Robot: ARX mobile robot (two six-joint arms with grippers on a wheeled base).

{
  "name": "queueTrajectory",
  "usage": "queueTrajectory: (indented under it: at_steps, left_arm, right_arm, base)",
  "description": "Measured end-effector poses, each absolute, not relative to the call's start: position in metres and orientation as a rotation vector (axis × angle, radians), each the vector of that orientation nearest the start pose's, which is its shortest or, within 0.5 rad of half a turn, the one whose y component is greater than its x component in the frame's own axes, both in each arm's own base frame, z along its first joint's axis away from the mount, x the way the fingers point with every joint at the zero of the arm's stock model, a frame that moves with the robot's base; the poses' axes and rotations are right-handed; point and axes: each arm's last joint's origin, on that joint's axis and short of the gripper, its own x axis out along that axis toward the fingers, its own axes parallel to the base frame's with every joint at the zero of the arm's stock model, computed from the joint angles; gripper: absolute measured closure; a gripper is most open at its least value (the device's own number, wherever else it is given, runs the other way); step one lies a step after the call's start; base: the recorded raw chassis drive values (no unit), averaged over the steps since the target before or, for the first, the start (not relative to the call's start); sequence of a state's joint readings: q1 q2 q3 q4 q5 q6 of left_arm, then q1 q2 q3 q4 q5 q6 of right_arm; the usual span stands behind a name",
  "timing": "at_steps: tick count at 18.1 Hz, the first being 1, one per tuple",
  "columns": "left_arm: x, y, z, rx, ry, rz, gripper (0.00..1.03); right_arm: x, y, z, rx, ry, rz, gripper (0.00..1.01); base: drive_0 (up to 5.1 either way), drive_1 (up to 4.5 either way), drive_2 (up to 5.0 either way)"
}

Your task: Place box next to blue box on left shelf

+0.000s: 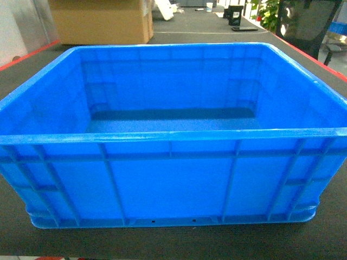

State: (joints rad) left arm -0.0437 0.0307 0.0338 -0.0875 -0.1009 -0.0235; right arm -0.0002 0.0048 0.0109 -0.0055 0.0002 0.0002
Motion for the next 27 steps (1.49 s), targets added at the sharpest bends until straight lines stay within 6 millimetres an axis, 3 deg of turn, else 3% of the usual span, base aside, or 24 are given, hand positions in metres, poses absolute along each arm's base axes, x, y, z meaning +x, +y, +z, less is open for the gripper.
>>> queueTrajectory:
  at_steps: [4,5,6,8,9,11,12,14,15,17,19,24,26,27]
  left_arm:
    - [0.099,-0.010,0.163,-0.035,0.163,0.161,0.05]
    - [0.099,-0.009,0.165,-0.052,0.153,0.237,0.05]
    - [0.101,-0.011,0.164,-0.055,0.162,0.239,0.05]
    - [0.112,-0.015,0.176,-0.063,0.156,0.198,0.05]
    - [0.132,-0.016,0.203,-0.047,0.149,0.182,0.05]
    - [0.179,-0.015,0.235,-0.017,0.197,0.125,0.05]
    - [0.207,-0.016,0.245,-0.011,0.297,0.094,0.05]
    - [0.264,-0.025,0.243,-0.001,0.491,0.065,0.05]
    - [0.286,-0.030,0.241,0.016,0.524,0.064,0.05]
    - [0.304,-0.035,0.235,0.027,0.563,0.058,0.05]
    - [0.320,-0.039,0.217,0.031,0.657,0.059,0.05]
    - [0.334,-0.039,0.199,0.032,0.753,0.102,0.05]
    - [0.336,-0.040,0.198,0.030,0.760,0.104,0.06]
    - [0.336,-0.040,0.198,0.031,0.770,0.105,0.13]
  right_arm:
    - [0.097,0.000,0.164,0.014,0.043,-0.036,0.03]
    - [0.100,0.005,0.161,0.031,0.215,-0.193,0.03]
    - [0.100,0.005,0.161,0.040,0.208,-0.261,0.03]
    - [0.107,0.007,0.181,0.084,0.148,-0.266,0.03]
    - [0.123,0.014,0.203,0.094,0.121,-0.191,0.03]
    - [0.162,0.017,0.237,0.048,0.229,-0.101,0.03]
    - [0.188,0.019,0.247,0.018,0.324,-0.051,0.03]
    - [0.250,0.027,0.254,0.003,0.448,0.029,0.03]
    - [0.277,0.031,0.254,0.003,0.489,0.043,0.03]
    - [0.302,0.034,0.246,0.001,0.544,0.041,0.03]
    - [0.326,0.040,0.225,-0.007,0.612,0.032,0.03]
    - [0.337,0.054,0.199,0.004,0.686,0.056,0.03]
    - [0.338,0.056,0.196,0.002,0.693,0.053,0.16]
    - [0.339,0.056,0.195,0.001,0.694,0.052,0.23]
  base:
    - [0.0,0.00,0.0]
    - [0.0,0.00,0.0]
    - [0.0,0.00,0.0]
    - [0.0,0.00,0.0]
    - [0.0,0.00,0.0]
    - [0.0,0.00,0.0]
    - [0.0,0.00,0.0]
    - [0.0,0.00,0.0]
    - [0.0,0.00,0.0]
    - [0.0,0.00,0.0]
    - [0.0,0.00,0.0]
    - [0.0,0.00,0.0]
    - [0.0,0.00,0.0]
    - [0.0,0.00,0.0]
